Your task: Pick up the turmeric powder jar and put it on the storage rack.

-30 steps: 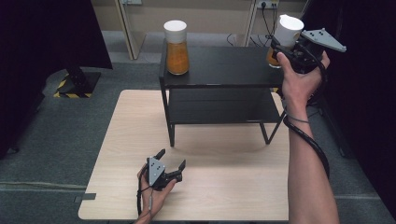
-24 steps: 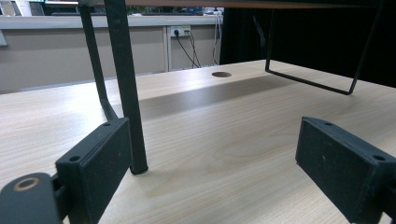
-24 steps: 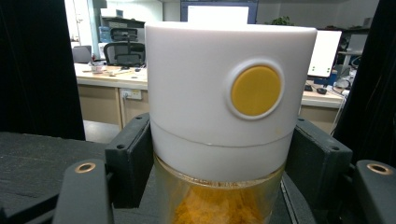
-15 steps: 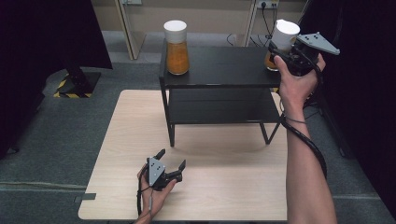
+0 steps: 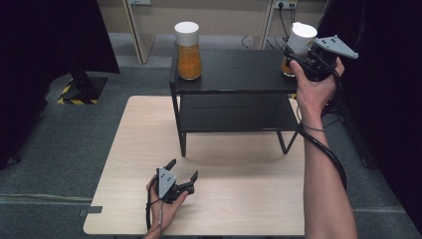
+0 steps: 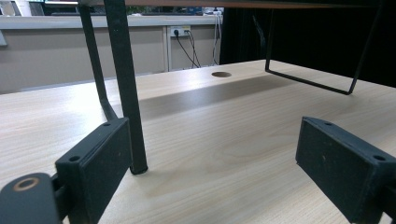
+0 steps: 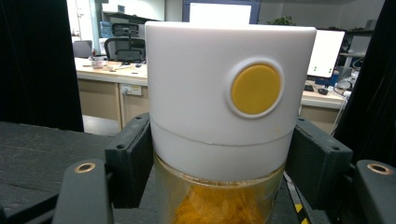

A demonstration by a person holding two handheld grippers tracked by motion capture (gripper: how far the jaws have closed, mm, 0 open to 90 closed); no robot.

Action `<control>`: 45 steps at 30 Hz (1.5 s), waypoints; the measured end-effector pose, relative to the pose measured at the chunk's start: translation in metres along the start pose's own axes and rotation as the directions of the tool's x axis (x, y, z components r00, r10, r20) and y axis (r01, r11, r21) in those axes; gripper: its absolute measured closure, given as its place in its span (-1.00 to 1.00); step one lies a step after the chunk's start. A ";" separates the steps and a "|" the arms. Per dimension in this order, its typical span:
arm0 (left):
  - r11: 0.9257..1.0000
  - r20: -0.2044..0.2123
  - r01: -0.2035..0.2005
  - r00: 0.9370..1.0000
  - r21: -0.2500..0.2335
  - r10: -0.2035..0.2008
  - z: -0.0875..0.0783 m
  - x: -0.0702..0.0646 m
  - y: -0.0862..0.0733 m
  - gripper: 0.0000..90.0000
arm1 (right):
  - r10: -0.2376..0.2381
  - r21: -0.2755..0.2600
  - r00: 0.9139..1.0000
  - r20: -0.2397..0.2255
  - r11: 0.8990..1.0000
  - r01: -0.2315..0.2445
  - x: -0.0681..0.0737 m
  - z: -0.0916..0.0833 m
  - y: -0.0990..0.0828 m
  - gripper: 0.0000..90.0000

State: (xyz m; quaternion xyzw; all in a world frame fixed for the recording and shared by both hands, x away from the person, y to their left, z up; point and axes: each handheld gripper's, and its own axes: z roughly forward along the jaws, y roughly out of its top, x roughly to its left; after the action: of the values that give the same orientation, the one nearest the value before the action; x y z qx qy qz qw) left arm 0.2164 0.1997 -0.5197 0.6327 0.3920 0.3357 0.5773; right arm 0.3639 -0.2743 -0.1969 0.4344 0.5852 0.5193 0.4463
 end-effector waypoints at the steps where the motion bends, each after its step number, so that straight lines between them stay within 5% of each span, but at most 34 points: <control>1: 1.000 0.001 -0.001 1.000 0.000 0.001 0.000 0.000 0.000 -0.77 | 0.001 -0.001 1.000 -0.001 1.000 -0.001 0.000 0.000 0.000 -0.32; 21: 1.000 -0.006 -0.010 1.000 -0.004 0.010 -0.001 -0.002 -0.001 -0.77 | 0.022 0.008 1.000 -0.005 1.000 -0.022 -0.003 0.004 0.003 -0.35; 33: 1.000 -0.007 -0.007 1.000 -0.005 0.007 -0.001 -0.002 -0.001 -0.77 | 0.042 0.024 0.999 -0.011 0.999 -0.042 -0.003 0.003 0.007 -0.75; 45: 1.000 -0.008 -0.005 1.000 -0.004 0.005 -0.001 -0.002 -0.001 -0.77 | 0.059 0.034 0.998 -0.029 0.998 -0.058 -0.007 -0.006 0.008 -0.83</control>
State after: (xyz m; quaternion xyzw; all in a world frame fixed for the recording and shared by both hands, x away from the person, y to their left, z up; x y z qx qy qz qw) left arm 0.2150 0.1985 -0.5203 0.6312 0.3919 0.3404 0.5763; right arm 0.3602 -0.2818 -0.1880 0.4509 0.5872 0.5289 0.4149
